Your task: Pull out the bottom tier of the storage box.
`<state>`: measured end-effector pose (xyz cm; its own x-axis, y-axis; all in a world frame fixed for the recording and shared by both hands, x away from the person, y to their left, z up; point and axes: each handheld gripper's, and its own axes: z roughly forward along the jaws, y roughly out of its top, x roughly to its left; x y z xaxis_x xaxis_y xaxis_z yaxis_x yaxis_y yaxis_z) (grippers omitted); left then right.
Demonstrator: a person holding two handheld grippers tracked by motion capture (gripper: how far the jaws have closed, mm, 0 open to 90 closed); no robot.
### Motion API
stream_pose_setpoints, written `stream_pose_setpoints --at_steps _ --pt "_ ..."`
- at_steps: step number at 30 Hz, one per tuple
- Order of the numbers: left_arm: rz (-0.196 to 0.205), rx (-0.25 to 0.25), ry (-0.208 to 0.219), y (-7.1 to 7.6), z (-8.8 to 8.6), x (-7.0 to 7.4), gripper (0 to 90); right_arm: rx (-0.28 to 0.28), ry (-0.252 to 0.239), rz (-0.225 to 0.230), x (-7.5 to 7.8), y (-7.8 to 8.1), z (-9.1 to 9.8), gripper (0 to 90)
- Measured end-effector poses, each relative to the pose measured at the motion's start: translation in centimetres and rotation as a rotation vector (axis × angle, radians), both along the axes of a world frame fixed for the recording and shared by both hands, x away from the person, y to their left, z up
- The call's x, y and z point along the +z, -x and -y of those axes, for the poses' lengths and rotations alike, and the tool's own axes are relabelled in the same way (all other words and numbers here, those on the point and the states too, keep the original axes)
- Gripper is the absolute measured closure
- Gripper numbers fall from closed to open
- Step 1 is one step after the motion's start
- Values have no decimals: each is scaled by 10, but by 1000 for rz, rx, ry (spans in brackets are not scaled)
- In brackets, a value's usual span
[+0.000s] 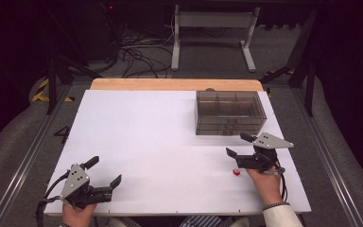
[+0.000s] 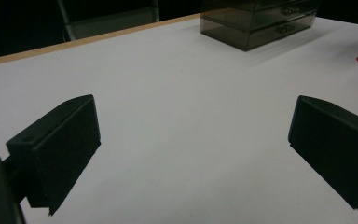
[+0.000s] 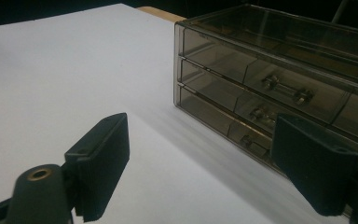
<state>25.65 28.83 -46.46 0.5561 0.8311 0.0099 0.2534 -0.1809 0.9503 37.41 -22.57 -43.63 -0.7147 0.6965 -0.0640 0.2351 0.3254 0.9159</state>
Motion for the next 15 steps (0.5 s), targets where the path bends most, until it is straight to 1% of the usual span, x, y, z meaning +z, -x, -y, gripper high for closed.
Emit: stream_pose_setpoints --at_steps 2,3,5,6,10,12,14,15 --pt "-2 -2 1 0 0 0 29 1 11 15 0 2 -1 234" --pt "-2 -2 1 0 0 0 29 7 17 37 2 5 -2 240" --pt "0 -2 1 0 0 0 30 15 21 65 4 8 -3 249" --pt "0 -2 1 0 0 0 29 17 26 71 4 8 -4 250" --pt "2 -2 -2 0 0 0 30 6 45 63 3 8 -4 261" --pt "2 -2 0 0 0 0 30 -1 53 72 4 8 -3 271" --pt "1 -2 0 0 0 0 30 -14 83 92 4 9 -4 294" --pt "1 -2 0 0 0 0 30 -27 108 105 5 9 -5 309"
